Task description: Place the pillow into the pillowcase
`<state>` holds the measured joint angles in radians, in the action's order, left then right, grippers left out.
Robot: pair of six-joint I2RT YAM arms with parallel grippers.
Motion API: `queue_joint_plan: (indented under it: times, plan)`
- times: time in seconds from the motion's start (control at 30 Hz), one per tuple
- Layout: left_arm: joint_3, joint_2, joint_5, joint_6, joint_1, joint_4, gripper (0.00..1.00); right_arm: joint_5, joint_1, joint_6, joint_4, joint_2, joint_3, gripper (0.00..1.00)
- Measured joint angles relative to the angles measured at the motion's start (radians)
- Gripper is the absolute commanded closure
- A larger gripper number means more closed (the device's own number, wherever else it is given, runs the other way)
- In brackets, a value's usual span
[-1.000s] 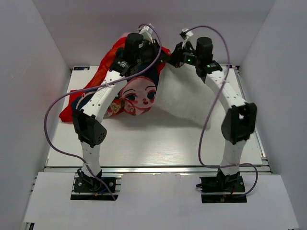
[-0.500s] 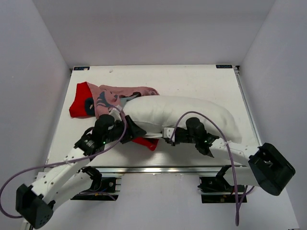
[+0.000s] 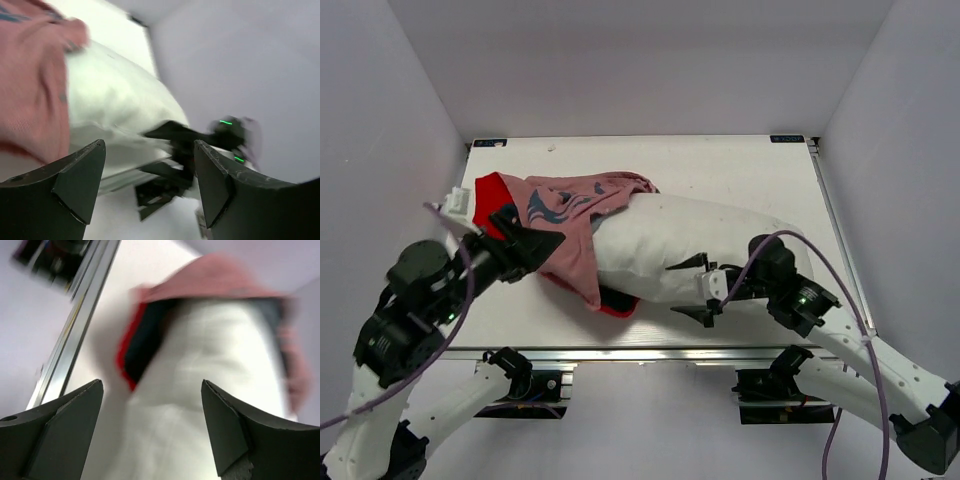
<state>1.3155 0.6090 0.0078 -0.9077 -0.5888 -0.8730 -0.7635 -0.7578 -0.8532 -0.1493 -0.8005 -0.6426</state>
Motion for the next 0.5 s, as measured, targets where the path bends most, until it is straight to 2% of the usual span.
queue_joint_plan:
  times: [0.13, 0.23, 0.37, 0.5]
  plan:
    - [0.013, 0.178, -0.081, 0.074, 0.000, -0.032, 0.19, 0.061, 0.000, 0.219, 0.086, -0.006, -0.102, 0.11]
    - [0.024, 0.369, -0.125, 0.146, 0.000, -0.021, 0.19, 0.180, 0.000, 0.341, 0.140, -0.122, -0.218, 0.11]
    - [0.081, 0.623, -0.147, 0.265, 0.001, -0.009, 0.19, 0.320, 0.011, 0.430, 0.148, -0.320, -0.318, 0.11]
    - [0.110, 0.727, -0.114, 0.373, 0.001, -0.010, 0.20, 0.350, 0.034, 0.457, 0.074, -0.394, -0.285, 0.11]
